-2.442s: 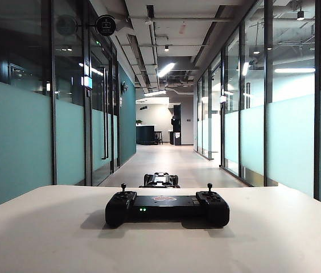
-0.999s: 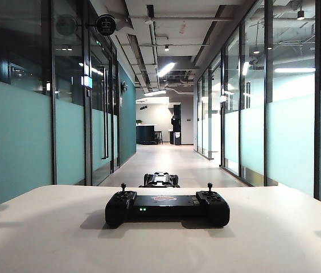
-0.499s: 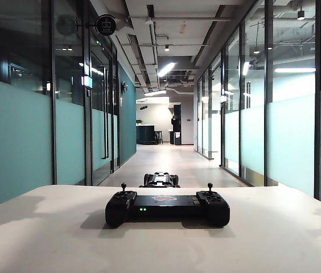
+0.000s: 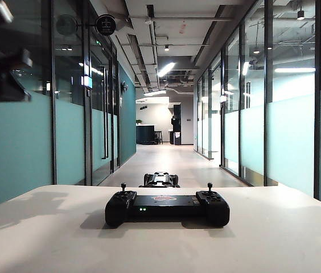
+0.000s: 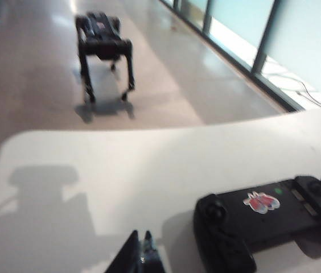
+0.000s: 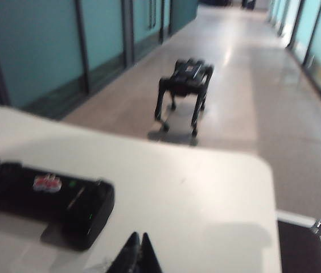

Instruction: Push the left joystick on the remote control sitting on the white table forward to make the robot dog walk in a straight line until it approaches the door.

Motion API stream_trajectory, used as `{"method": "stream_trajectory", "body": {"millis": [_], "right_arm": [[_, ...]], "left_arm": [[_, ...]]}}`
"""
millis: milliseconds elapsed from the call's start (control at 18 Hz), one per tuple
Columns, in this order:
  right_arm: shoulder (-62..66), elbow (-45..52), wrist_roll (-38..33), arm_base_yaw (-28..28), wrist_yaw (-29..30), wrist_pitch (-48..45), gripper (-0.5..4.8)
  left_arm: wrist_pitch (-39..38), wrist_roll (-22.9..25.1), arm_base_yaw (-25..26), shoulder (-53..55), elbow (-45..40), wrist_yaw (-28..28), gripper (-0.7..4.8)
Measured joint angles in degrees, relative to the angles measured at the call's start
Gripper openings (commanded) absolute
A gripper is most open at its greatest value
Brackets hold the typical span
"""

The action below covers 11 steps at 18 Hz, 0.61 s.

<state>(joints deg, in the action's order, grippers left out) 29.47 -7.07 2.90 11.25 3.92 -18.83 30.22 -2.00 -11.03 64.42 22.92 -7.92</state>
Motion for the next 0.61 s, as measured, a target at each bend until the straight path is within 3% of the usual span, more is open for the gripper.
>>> {"method": "stream_trajectory", "body": {"millis": [222,610], "right_arm": [[6.73,0.0,0.02,4.26,-2.25,-3.69,-0.06],[22.88,-0.04,0.02,7.96,-2.71,-14.97,-0.06]], "left_arm": [[0.02,-0.13,0.0,6.6,3.98,-5.18,-0.06],[0.13,-0.22,-0.22,15.28,8.87,-8.44,-0.06]]}}
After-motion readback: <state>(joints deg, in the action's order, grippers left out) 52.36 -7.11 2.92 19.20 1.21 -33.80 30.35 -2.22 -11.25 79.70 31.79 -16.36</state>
